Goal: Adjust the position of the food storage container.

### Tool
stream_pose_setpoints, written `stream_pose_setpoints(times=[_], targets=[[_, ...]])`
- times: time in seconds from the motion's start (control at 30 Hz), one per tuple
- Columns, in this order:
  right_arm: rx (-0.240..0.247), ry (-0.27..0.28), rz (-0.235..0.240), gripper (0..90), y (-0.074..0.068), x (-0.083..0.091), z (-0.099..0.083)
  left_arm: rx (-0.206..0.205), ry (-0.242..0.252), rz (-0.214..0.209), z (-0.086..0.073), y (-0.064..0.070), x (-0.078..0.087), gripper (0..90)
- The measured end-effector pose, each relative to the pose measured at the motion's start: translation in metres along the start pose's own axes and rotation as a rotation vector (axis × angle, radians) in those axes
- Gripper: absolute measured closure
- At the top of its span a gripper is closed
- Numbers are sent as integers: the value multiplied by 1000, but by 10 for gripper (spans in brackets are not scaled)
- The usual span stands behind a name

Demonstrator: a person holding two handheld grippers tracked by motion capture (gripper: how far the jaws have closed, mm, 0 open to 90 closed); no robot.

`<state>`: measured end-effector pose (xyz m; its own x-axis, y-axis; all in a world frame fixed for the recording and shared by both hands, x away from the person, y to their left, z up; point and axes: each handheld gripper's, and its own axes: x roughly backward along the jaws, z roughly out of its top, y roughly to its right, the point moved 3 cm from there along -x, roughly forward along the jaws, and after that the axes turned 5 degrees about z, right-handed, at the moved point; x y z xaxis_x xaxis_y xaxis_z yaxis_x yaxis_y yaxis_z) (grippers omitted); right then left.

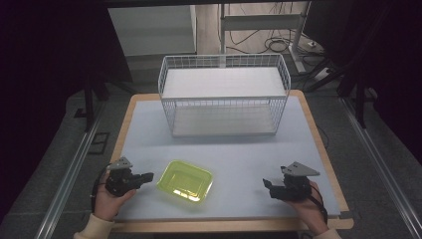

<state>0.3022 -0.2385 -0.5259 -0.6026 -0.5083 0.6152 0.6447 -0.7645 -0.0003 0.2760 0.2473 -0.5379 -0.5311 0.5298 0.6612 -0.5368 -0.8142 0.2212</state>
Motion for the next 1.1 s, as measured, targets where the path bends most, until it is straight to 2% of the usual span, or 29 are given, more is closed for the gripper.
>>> stream_pose_setpoints(times=[0.27,0.3,0.7,1.1], targets=[[4,-4,0,201,-1,-1,0,-11,-41,-35,-2,3,-14,896],[5,-5,1,202,-1,-1,0,-9,-49,-50,-3,3,-18,896],[6,-10,0,201,-2,-2,-1,-17,-81,-100,-3,14,-27,896],[7,-9,-1,201,-2,-2,-1,-33,-99,-113,-1,24,-32,896]])
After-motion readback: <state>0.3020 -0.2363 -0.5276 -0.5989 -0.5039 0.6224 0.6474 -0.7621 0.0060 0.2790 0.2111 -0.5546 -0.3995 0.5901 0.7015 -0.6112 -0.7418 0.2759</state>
